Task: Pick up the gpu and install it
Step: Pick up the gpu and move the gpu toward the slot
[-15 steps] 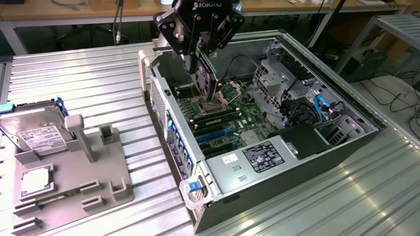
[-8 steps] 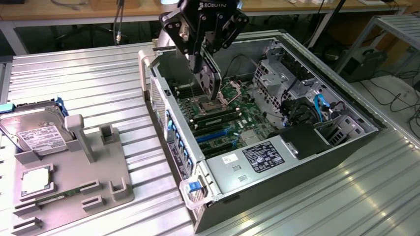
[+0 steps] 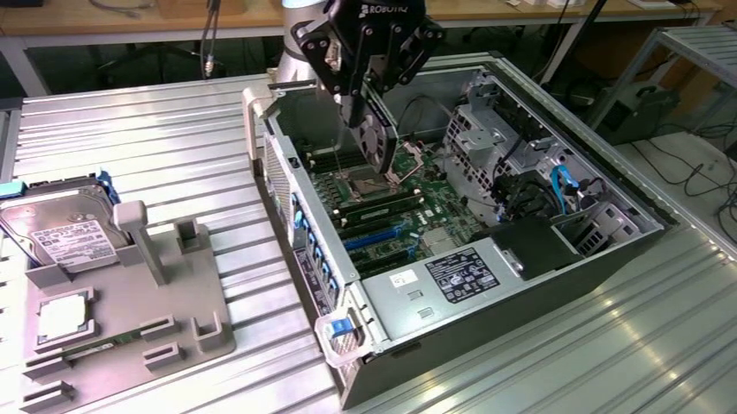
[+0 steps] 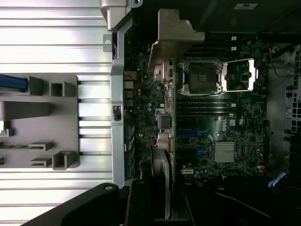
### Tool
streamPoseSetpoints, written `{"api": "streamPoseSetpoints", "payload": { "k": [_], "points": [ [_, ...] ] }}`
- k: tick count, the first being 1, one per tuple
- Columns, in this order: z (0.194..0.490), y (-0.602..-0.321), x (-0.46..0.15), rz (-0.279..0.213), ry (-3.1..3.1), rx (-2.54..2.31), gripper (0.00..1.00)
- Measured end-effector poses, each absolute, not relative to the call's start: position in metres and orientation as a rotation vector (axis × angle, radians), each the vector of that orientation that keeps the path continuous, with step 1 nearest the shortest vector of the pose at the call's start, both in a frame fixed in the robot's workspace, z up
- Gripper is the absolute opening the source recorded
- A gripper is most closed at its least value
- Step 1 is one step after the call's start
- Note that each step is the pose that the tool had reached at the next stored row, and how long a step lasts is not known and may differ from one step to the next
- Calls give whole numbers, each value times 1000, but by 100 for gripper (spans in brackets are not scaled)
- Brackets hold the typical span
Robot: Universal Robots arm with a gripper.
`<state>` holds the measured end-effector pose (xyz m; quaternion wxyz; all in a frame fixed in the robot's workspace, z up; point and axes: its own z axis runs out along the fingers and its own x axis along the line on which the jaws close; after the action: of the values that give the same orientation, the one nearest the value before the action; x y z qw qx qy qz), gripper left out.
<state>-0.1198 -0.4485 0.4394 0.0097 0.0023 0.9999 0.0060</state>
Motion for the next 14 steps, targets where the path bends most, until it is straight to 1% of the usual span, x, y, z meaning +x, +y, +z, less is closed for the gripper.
{"api": "streamPoseSetpoints", "payload": {
  "k": [14],
  "points": [
    [439,-448,-113,19,3122,7,27]
  ]
}}
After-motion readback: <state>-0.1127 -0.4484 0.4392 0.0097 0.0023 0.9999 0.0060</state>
